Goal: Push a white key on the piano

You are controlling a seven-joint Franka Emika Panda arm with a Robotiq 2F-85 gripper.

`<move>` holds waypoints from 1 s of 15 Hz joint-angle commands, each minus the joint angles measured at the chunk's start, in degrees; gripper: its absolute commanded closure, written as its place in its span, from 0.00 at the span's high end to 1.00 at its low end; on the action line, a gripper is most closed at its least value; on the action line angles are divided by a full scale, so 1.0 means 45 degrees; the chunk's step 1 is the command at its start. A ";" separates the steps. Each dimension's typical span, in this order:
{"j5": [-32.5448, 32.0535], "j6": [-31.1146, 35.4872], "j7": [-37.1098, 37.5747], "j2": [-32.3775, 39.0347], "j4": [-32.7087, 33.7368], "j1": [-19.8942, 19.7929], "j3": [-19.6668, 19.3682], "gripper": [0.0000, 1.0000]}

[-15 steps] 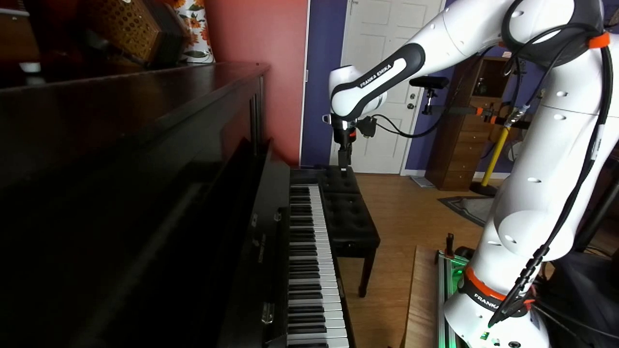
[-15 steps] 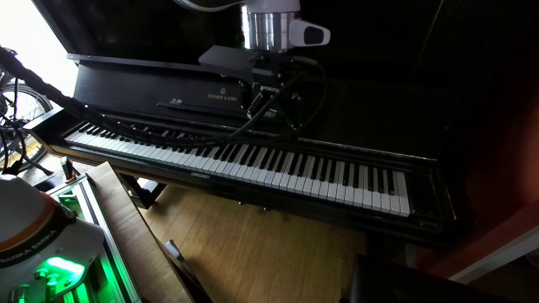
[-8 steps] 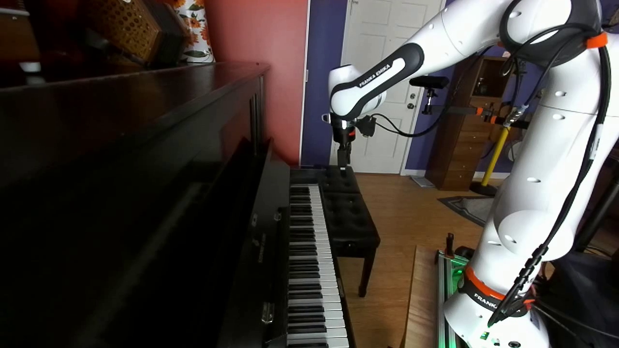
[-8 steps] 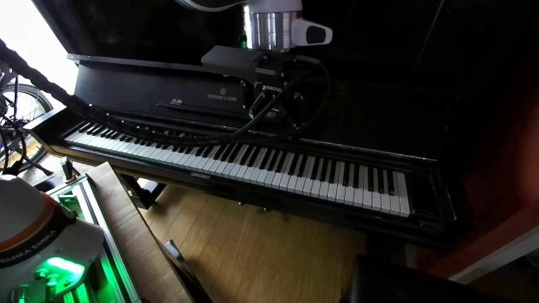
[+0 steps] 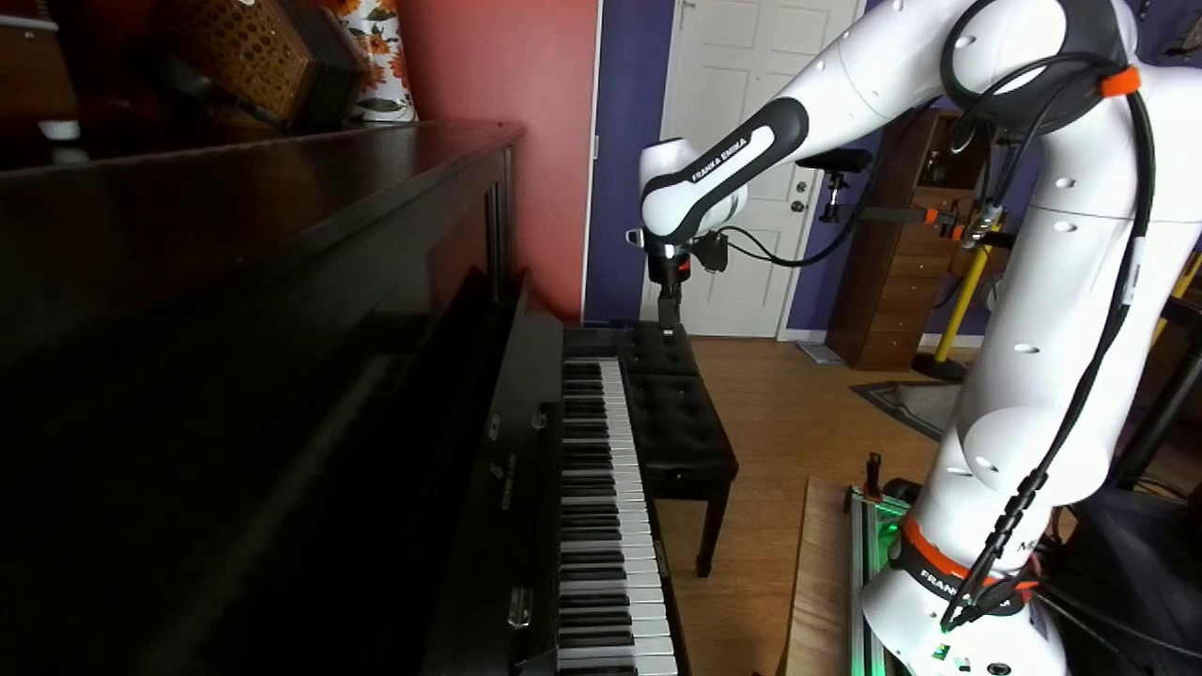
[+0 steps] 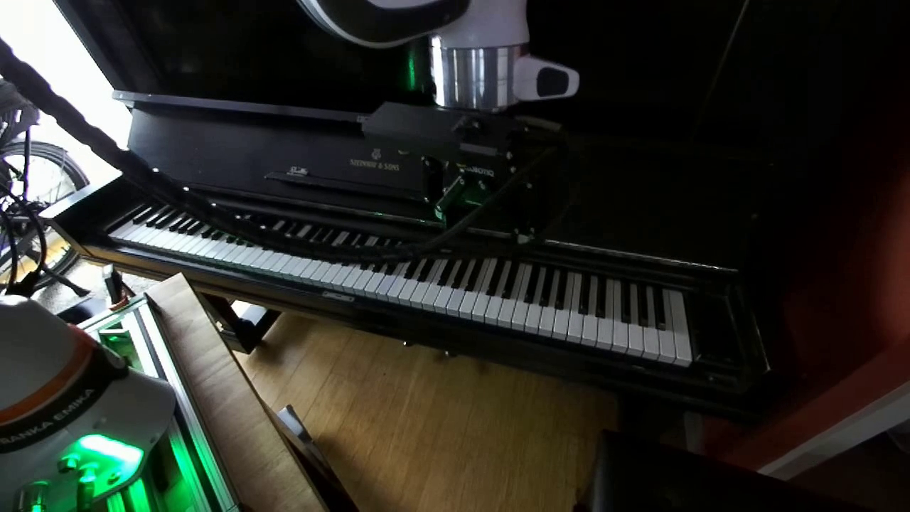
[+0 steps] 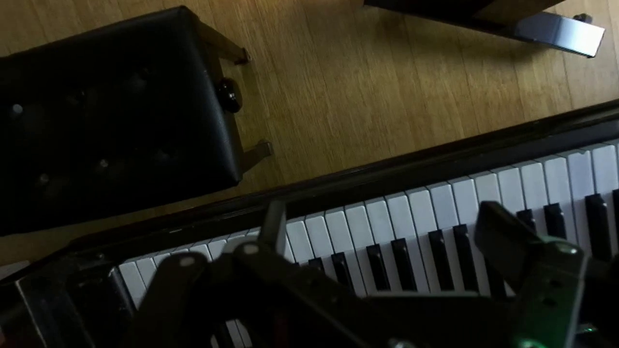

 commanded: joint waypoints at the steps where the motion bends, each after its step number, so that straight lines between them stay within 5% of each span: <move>1: -0.0216 0.2260 -0.1297 0.1682 0.0566 -0.0625 -0.0180 1.00; 4: 0.1278 0.4670 -0.2933 0.2972 0.0869 -0.1362 0.0173 1.00; 7: 0.3220 0.5569 -0.4650 0.4050 0.1439 -0.2261 0.1023 1.00; 8: 0.2131 0.5326 -0.3566 0.3204 0.0746 -0.1749 0.0570 1.00; 15: 0.2788 0.5455 -0.4159 0.3943 0.1384 -0.2155 0.0982 1.00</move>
